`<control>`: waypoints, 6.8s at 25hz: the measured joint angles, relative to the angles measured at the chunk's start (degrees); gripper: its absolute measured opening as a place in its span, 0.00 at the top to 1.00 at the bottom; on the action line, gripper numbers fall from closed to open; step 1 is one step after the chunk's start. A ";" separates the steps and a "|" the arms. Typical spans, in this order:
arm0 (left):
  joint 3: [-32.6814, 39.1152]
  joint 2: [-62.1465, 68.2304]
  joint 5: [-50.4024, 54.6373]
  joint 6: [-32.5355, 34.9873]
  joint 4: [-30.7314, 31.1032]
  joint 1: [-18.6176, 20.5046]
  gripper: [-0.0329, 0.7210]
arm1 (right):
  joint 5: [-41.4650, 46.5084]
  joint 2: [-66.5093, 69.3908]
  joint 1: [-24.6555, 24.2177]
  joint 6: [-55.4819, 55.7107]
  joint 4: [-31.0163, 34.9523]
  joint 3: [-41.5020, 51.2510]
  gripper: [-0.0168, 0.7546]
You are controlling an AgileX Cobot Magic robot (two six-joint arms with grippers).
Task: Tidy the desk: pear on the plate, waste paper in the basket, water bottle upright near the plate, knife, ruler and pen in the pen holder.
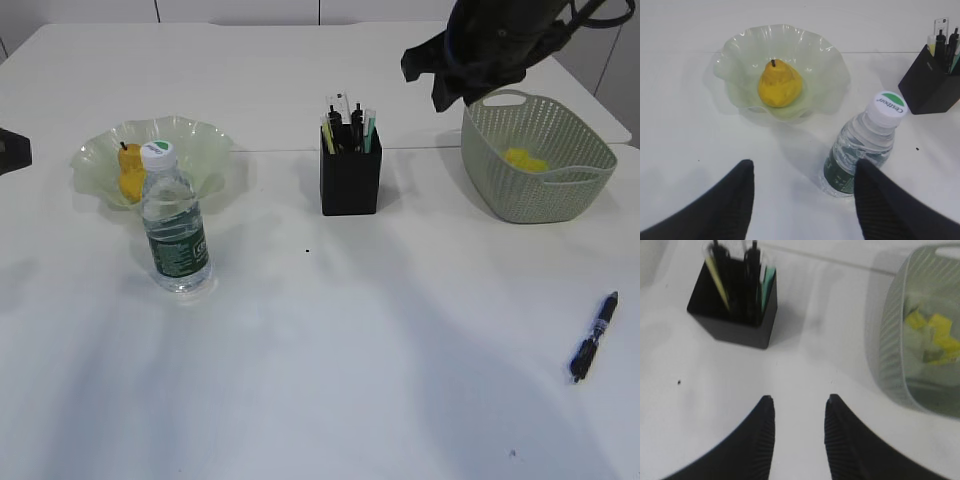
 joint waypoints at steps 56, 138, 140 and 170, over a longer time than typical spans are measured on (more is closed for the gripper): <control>0.00 0.00 2.58 0.00 -0.45 0.00 0.36 | -6.82 -3.55 -23.46 27.10 7.81 34.85 0.59; 0.00 1.43 0.62 0.00 -0.45 0.00 0.36 | -5.53 7.42 -25.16 18.38 14.11 28.59 0.90; 0.00 1.43 0.38 0.00 -0.45 0.00 0.36 | -5.17 6.49 -25.16 17.89 15.12 28.59 0.90; 0.00 -0.92 3.06 0.00 -0.45 0.00 0.36 | -8.55 -9.96 -5.81 13.28 23.64 32.77 0.90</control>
